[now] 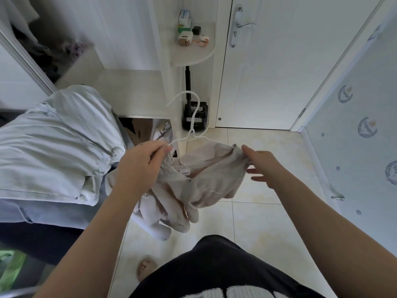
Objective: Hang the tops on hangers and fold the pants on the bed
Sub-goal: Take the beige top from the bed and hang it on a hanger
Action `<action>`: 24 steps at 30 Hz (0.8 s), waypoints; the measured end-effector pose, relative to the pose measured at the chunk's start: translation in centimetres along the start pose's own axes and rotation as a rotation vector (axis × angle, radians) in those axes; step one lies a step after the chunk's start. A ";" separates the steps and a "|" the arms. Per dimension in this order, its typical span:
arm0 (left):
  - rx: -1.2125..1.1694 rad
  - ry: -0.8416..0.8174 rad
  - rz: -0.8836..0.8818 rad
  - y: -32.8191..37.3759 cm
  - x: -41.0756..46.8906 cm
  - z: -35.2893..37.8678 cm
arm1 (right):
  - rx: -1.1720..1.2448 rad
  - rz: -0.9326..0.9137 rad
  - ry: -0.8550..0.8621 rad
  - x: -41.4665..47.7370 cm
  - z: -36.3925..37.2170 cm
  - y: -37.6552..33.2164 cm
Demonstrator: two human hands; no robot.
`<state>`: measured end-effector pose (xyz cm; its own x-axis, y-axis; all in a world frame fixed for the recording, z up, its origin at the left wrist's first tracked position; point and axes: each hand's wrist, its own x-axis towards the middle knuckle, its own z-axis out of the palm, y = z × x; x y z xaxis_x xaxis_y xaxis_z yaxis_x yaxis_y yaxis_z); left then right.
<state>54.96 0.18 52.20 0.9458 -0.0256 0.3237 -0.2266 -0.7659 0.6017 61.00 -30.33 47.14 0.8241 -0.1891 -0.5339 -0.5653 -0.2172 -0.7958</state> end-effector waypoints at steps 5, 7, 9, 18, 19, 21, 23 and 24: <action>-0.001 0.043 -0.022 0.4 -0.6 1.0 | 0.313 0.059 0.009 0.1 1.2 0.8; -0.016 0.056 -0.060 0.8 -1.0 1.5 | 0.565 0.103 -0.039 0.1 1.5 1.7; -0.032 0.041 -0.065 1.1 -1.3 2.0 | 0.668 0.137 -0.125 -0.1 1.8 2.1; -0.034 -0.061 -0.054 1.4 -1.7 2.7 | 0.536 0.155 -0.134 0.4 1.2 1.8; -0.041 -0.059 -0.060 1.5 -1.8 2.7 | 0.541 0.159 -0.127 0.5 1.2 1.9; -0.058 -0.048 -0.072 1.4 -1.8 2.8 | 0.554 0.169 -0.099 0.7 1.3 1.9; -0.082 -0.032 -0.077 1.4 -1.9 2.8 | 0.615 0.185 -0.101 0.8 1.4 2.0; -0.094 -0.023 -0.078 1.4 -1.9 2.8 | 0.635 0.199 -0.105 0.8 1.4 2.1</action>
<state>53.51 -2.64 50.33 0.9662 0.0159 0.2571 -0.1722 -0.7026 0.6905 60.56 -29.61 44.63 0.7232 -0.0663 -0.6875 -0.6035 0.4235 -0.6756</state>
